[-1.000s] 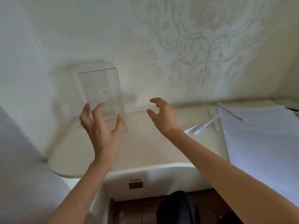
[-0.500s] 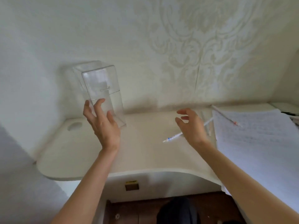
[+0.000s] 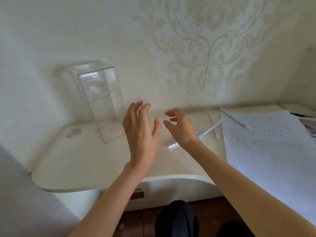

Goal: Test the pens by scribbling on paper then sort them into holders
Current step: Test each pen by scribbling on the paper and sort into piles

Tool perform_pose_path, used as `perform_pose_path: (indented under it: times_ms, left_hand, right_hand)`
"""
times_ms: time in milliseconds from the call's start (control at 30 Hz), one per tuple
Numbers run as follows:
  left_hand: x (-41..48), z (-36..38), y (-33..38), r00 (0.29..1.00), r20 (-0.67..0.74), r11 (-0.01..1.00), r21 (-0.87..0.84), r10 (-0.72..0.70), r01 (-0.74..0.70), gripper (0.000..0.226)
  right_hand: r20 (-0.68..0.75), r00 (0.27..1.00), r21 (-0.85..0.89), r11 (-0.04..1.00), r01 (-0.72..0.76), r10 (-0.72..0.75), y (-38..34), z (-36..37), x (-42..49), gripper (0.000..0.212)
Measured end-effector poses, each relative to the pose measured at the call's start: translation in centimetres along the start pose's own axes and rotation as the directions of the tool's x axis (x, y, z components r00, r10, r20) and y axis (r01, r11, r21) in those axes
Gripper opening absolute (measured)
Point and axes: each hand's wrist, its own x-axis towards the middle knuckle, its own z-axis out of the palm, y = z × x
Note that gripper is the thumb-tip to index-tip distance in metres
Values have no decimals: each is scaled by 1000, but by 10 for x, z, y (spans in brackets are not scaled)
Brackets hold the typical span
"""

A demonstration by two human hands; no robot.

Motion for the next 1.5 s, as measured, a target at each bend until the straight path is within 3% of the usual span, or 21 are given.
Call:
perform_pose_path:
  times_ms: [67, 167, 267, 400, 533, 667, 767, 833, 1033, 1167, 1300, 1400, 1500]
  left_hand:
    - [-7, 22, 26, 979, 204, 994, -98, -18, 38, 35]
    - [-16, 52, 58, 870, 487, 979, -124, -80, 159, 40]
    - [-19, 78, 82, 769, 632, 980, -74, -97, 184, 45]
    - [-16, 103, 107, 657, 737, 986, 151, -158, 68, 62]
    - [-11, 114, 116, 647, 728, 960, 279, -228, 23, 45]
    - [-2, 110, 100, 613, 736, 942, 334, -286, 38, 30]
    - [2, 101, 76, 630, 716, 941, 332, -299, 69, 29]
    - [1, 96, 59, 650, 701, 943, 326, -291, 71, 31]
    - [0, 86, 14, 723, 651, 962, 264, -231, 70, 31]
    - [18, 87, -9, 726, 635, 943, 330, -263, 52, 34]
    - [29, 90, 7, 776, 613, 947, 315, -147, -69, 37]
    - [25, 100, 48, 761, 648, 988, 113, 6, -104, 36]
    - [11, 116, 93, 720, 682, 991, -113, 127, -67, 37]
  right_hand:
    - [-48, 998, -23, 999, -41, 40, 14, -30, -4, 27]
    - [-146, 985, -97, 989, -111, 96, 40, -78, -9, 27]
    - [-245, 958, -158, 968, -193, 151, 64, -120, -14, 28]
    - [-329, 917, -314, 890, -330, 224, 90, -155, -4, 35]
    - [-301, 889, -502, 736, -454, 344, 105, -163, 13, 37]
    - [-281, 895, -594, 670, -445, 346, 97, -152, 20, 13]
    - [-196, 913, -602, 691, -400, 357, 77, -130, 15, 15]
    - [-105, 923, -592, 723, -357, 371, 63, -110, 7, 4]
    - [6, 937, -553, 782, -287, 349, 39, -61, -1, 13]
    - [47, 956, -458, 856, -237, 290, 36, -47, 7, 31]
    - [-46, 982, -419, 888, -188, 185, 36, -77, 7, 40]
    - [-184, 975, -423, 886, -190, 121, 52, -123, -6, 30]
    - [-306, 941, -463, 841, -281, 146, 79, -180, -31, 28]
